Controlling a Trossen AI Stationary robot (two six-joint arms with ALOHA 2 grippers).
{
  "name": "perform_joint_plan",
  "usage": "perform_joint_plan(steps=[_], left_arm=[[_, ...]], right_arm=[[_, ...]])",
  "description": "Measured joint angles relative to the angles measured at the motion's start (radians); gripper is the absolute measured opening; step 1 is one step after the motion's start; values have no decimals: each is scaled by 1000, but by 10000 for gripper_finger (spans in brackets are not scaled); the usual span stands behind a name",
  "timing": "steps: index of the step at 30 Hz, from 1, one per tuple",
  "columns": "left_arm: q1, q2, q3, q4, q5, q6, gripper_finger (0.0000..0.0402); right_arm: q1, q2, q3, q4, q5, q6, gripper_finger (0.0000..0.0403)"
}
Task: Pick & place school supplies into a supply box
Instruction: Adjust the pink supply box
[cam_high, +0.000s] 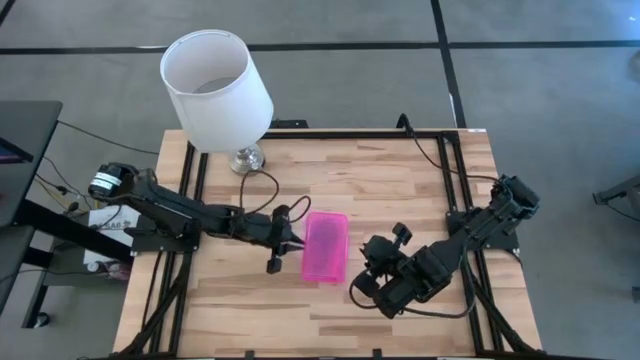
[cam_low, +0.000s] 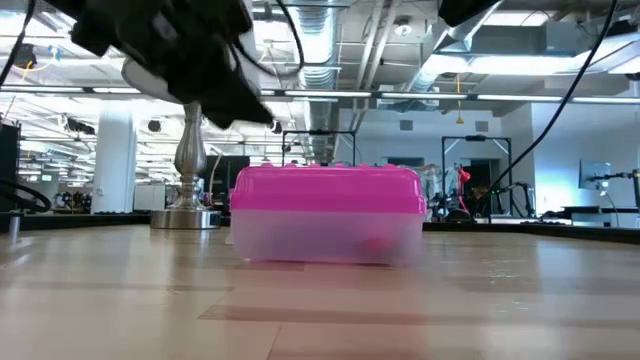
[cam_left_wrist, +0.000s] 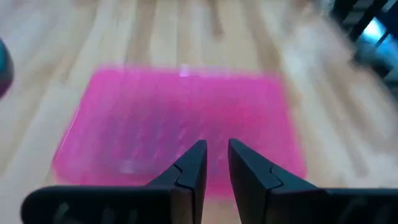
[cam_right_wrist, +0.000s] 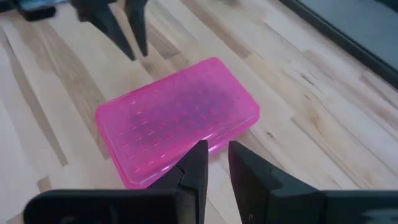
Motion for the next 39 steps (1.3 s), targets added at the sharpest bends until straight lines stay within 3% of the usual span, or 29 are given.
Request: perform_joint_plan(steps=[7, 15, 29, 39], left_arm=[[48, 82, -2, -28, 124, -3, 34], [8, 144, -6, -74, 185, 39, 2], [-26, 209, -4, 142, 109, -2, 9], [-25, 209, -4, 138, 87, -1, 9]], right_arm=[[-26, 0, 0, 23, 0, -13, 58], [-31, 0, 0, 23, 0, -15, 58], [-67, 0, 0, 18, -5, -16, 58], [-93, 0, 0, 16, -44, -42, 58]])
